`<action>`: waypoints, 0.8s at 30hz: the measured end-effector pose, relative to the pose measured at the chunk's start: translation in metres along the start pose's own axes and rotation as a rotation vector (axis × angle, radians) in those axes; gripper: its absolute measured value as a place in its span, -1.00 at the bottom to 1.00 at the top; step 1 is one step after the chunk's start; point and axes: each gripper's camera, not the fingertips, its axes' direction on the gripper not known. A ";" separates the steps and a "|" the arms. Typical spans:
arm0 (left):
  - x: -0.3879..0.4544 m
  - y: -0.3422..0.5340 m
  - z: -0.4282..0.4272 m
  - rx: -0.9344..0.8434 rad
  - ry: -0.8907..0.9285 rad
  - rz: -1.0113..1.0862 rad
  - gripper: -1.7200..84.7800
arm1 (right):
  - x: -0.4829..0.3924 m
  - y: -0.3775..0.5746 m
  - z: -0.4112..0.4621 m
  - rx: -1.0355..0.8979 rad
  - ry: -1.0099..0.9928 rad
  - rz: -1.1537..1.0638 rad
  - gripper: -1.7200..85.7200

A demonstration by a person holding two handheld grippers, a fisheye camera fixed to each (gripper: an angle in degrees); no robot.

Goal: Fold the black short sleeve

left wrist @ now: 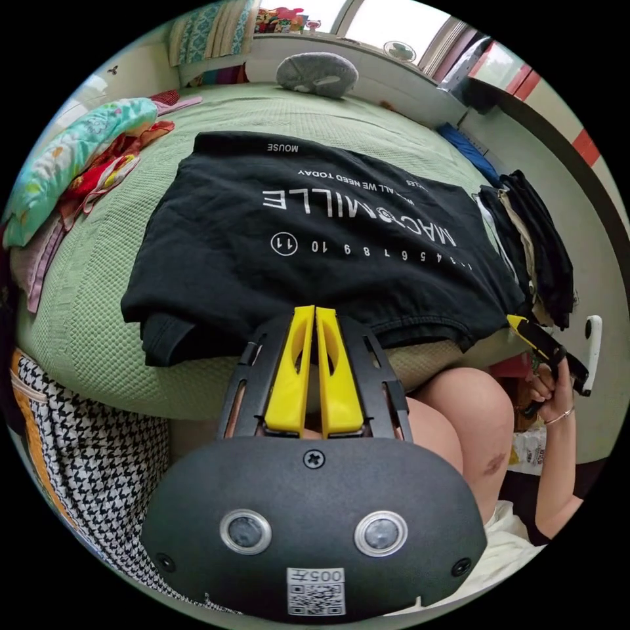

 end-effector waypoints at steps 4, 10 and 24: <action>0.011 0.004 0.006 0.015 -0.051 -0.022 -0.97 | -0.055 -0.003 -0.005 -0.002 0.171 -0.134 -0.98; 0.028 0.006 0.009 -0.001 -0.148 0.048 -0.97 | -0.122 -0.009 0.039 -0.093 0.224 -0.276 -0.99; 0.050 0.011 0.010 -0.062 -0.321 0.123 -0.97 | -0.199 0.020 0.102 -0.029 0.459 -0.325 -0.98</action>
